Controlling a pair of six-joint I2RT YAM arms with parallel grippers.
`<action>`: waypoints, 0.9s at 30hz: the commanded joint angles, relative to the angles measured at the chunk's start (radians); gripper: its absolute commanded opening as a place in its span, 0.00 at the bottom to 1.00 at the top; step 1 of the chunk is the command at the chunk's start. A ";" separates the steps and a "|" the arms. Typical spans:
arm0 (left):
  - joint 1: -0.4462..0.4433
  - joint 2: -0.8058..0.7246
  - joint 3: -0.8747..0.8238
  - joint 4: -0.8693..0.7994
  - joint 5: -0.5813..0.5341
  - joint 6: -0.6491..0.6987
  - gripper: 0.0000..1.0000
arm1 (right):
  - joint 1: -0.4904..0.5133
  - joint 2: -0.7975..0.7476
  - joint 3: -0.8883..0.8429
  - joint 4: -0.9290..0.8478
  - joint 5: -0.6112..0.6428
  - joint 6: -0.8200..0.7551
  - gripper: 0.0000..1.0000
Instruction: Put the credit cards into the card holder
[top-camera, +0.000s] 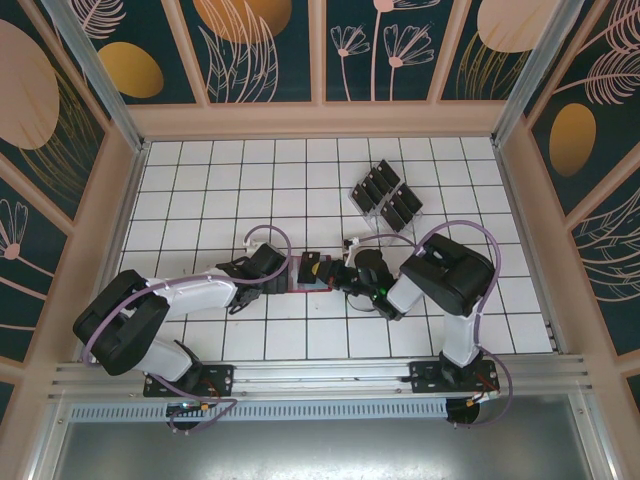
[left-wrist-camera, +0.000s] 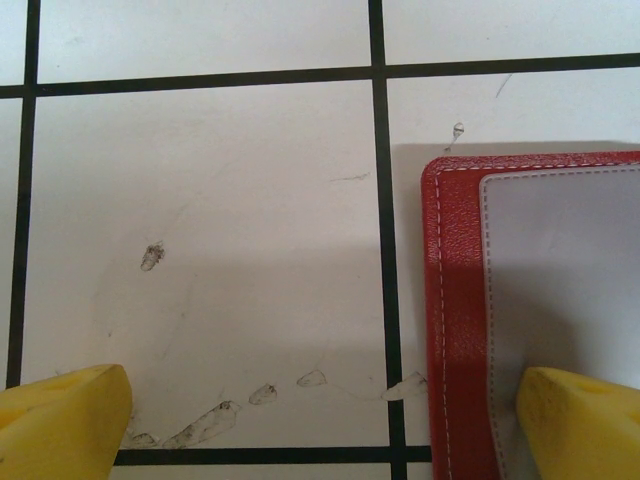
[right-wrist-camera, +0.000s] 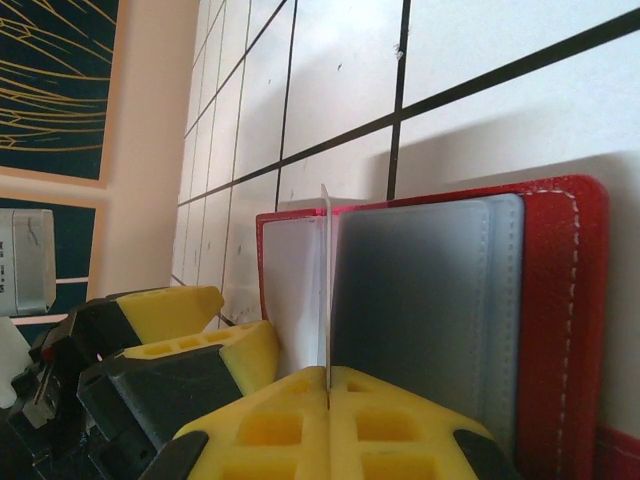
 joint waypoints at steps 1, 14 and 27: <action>-0.001 0.014 -0.031 -0.060 0.005 0.003 0.99 | 0.010 0.028 0.017 0.044 0.002 -0.002 0.00; -0.001 0.019 -0.032 -0.052 0.007 0.007 0.99 | 0.034 0.042 0.028 0.020 -0.006 -0.002 0.00; -0.002 0.017 -0.032 -0.054 0.008 0.006 0.99 | 0.047 0.031 0.021 0.003 -0.001 0.006 0.00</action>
